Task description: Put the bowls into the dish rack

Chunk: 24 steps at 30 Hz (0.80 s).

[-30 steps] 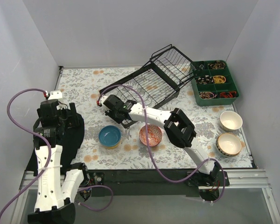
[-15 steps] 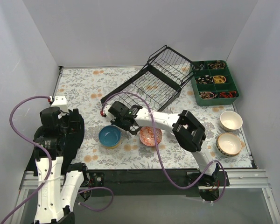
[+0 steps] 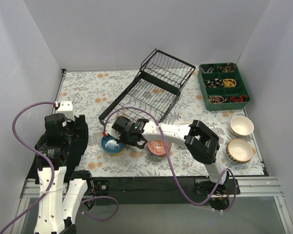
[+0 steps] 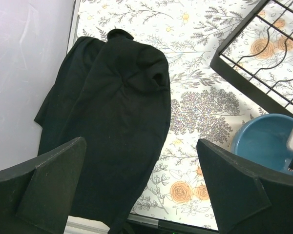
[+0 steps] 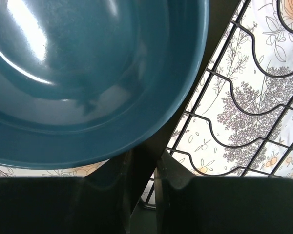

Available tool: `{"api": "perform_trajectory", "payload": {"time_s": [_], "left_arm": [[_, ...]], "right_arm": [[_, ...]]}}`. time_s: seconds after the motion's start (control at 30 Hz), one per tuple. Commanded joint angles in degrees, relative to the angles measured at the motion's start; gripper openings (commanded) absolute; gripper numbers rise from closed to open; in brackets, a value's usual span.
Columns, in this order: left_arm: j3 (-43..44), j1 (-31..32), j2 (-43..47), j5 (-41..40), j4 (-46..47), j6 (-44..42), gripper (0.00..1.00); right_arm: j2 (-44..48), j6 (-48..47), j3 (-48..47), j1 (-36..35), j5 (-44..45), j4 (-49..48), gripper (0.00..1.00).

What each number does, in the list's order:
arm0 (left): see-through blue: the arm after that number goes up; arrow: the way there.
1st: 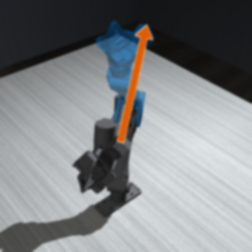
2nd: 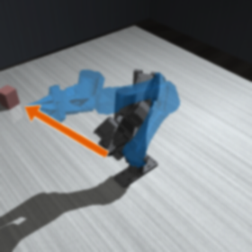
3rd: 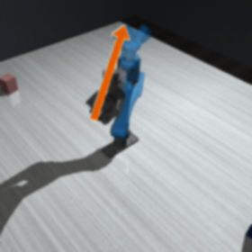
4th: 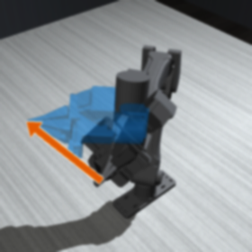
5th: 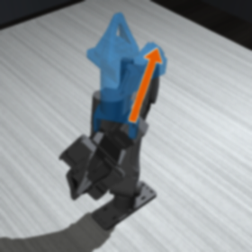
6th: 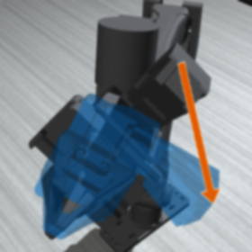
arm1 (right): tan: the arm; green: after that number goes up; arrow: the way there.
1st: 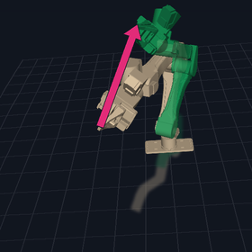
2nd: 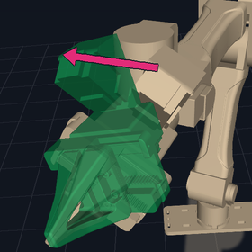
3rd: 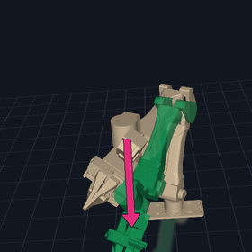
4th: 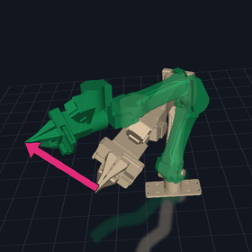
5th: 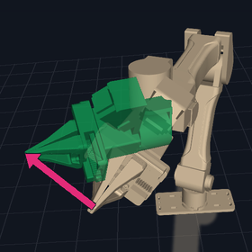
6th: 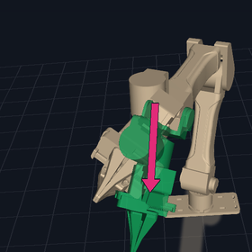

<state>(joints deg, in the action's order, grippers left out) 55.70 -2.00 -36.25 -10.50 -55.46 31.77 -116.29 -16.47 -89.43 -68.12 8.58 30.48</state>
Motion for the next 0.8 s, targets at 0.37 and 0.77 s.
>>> {"api": "perform_trajectory", "payload": {"time_s": [0.37,0.77], "left_arm": [[-1.38,2.95,0.83,0.66,0.79,-0.57,0.98],[-3.67,4.64,-0.84,3.82,3.43,-0.39,0.98]], "right_arm": [[4.93,-20.44,8.56,-1.58,0.39,1.25,0.01],[12.49,-30.63,19.46,-0.35,-0.84,-1.74,0.01]]}}
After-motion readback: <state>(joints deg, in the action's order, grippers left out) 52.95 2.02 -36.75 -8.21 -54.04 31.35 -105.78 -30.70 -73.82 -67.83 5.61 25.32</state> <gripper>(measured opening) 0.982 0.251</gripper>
